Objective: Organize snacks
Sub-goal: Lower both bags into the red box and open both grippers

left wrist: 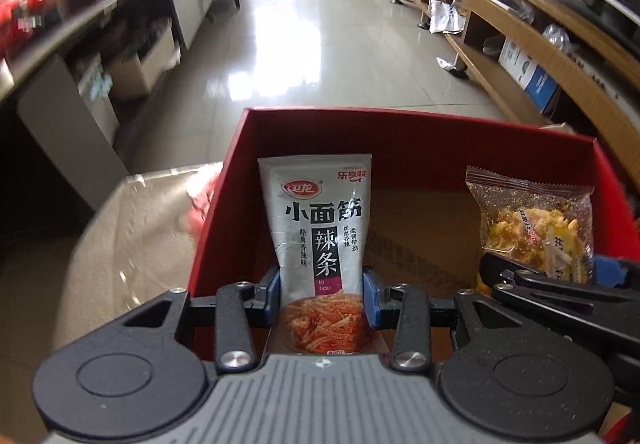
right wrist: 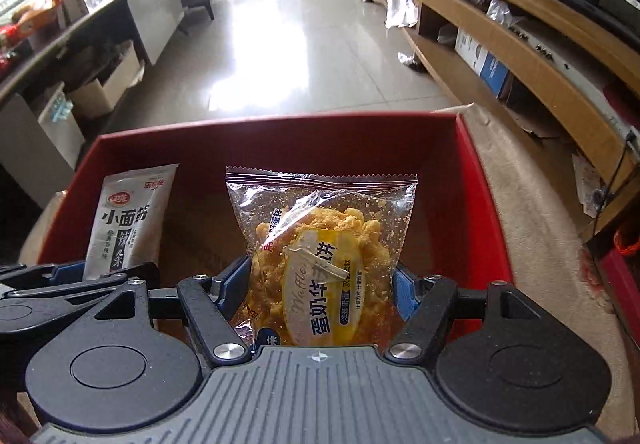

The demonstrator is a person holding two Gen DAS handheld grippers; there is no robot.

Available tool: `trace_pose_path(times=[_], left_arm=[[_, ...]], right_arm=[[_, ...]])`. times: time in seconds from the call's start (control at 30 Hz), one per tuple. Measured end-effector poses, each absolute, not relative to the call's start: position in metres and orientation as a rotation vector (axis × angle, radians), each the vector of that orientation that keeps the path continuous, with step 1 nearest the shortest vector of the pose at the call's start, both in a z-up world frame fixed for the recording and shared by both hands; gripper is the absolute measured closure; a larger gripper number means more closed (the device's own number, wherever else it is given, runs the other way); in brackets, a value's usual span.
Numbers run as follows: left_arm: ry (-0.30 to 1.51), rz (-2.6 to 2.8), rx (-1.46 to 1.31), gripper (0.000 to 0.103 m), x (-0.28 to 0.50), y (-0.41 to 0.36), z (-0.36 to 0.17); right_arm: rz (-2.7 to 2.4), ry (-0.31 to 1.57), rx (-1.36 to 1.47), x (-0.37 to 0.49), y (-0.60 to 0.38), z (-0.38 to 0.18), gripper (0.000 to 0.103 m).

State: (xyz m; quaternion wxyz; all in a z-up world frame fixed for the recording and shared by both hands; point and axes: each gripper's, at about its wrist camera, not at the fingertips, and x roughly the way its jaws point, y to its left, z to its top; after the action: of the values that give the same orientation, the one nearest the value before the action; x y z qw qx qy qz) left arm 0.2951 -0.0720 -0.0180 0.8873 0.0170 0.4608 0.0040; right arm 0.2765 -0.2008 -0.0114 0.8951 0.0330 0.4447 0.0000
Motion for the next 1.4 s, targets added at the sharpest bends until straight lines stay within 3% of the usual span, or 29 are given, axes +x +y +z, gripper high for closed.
trace_pose_path(times=[0.47,0.63,0.73,0.87,1.4], left_arm=[[0.974,-0.004,0.055,0.067,0.298,-0.077,-0.021],[0.957,-0.002,0.019,0.061,0.296,-0.071,-0.009],[0.934,-0.005,-0.001,0.058,0.293,-0.066,0.002],[0.921,-0.025,-0.032,0.050,0.286,-0.061,0.014],[0.981,-0.043,-0.123,0.040,0.215,-0.006,0.035]], right_arm=[[-0.010,0.957,0.055,0.282,-0.203,-0.019,0.026],[0.002,0.937,0.086,0.282,-0.207,-0.011,0.024],[-0.009,0.893,0.070,0.279,-0.207,-0.001,0.016],[-0.027,0.850,0.058,0.275,-0.212,0.013,0.016],[0.029,0.820,0.019,0.216,-0.193,0.056,0.016]])
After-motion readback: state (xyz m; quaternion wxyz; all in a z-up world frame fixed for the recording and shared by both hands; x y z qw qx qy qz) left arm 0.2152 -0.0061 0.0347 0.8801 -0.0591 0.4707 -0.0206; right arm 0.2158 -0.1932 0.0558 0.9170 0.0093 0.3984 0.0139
